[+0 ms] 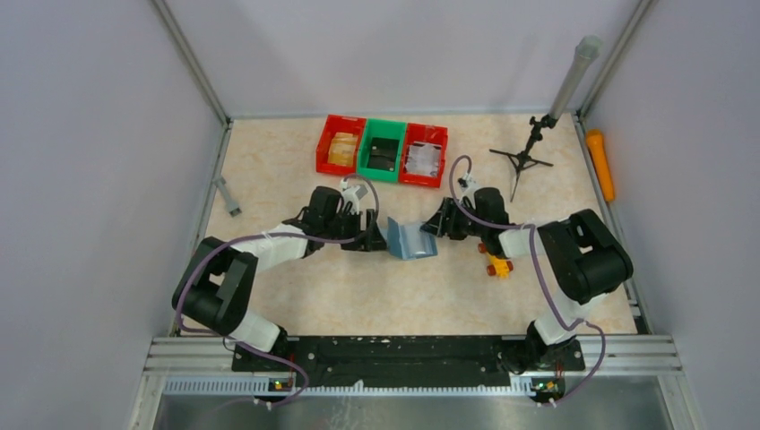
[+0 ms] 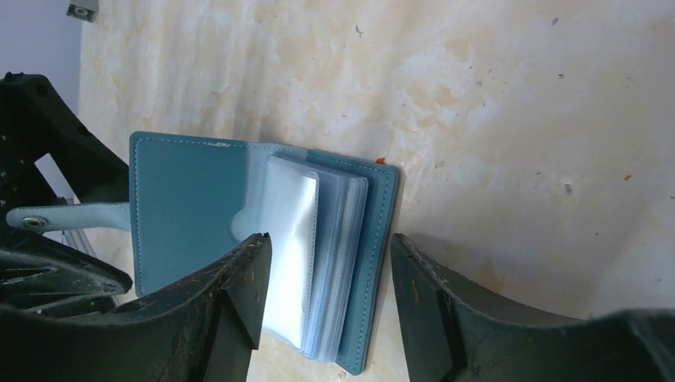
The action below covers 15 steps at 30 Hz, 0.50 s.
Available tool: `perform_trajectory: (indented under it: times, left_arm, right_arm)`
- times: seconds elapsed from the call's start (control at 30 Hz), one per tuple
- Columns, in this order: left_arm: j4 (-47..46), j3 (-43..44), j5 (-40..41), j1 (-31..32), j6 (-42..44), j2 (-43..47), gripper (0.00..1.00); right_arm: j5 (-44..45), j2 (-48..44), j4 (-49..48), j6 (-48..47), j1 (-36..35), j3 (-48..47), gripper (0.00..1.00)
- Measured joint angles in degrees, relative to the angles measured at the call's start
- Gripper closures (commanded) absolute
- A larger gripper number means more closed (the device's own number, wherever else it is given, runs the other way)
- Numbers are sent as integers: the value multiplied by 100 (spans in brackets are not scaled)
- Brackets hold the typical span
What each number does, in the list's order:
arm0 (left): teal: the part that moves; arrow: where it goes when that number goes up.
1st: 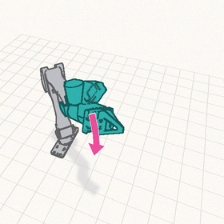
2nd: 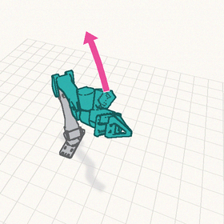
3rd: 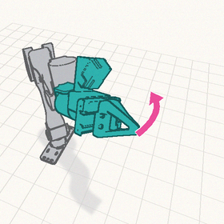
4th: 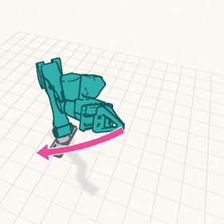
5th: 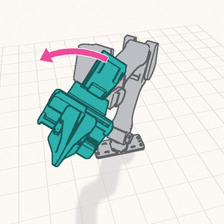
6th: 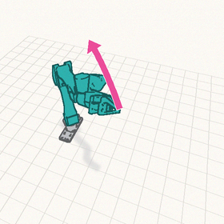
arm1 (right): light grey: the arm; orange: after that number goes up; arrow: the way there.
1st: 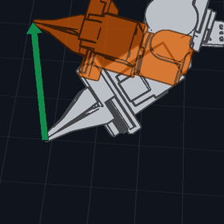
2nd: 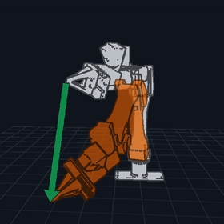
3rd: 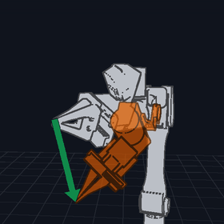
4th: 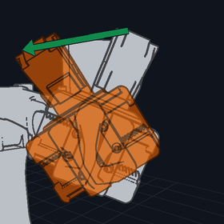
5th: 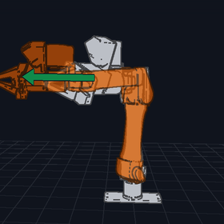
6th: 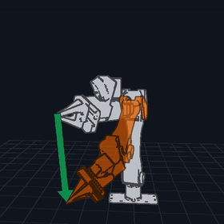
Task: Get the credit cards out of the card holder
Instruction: Open the card holder at the center of the board.
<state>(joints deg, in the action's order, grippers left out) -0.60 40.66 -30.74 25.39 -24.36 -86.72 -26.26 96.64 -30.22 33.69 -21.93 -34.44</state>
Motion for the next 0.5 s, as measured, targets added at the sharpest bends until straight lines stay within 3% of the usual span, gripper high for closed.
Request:
perform_trajectory:
  times: [0.13,0.3,0.5]
  left_arm:
    - [-463,-20,-424,0,-164,0,19]
    - [-949,-90,-675,0,-321,0,19]
    - [-765,-11,-442,0,-302,-96,34]
  right_arm:
    - [-111,59,-44,66,-87,-26,42]
    - [-144,59,-22,63,-275,-96,42]
    - [-153,59,-22,57,-345,-101,42]
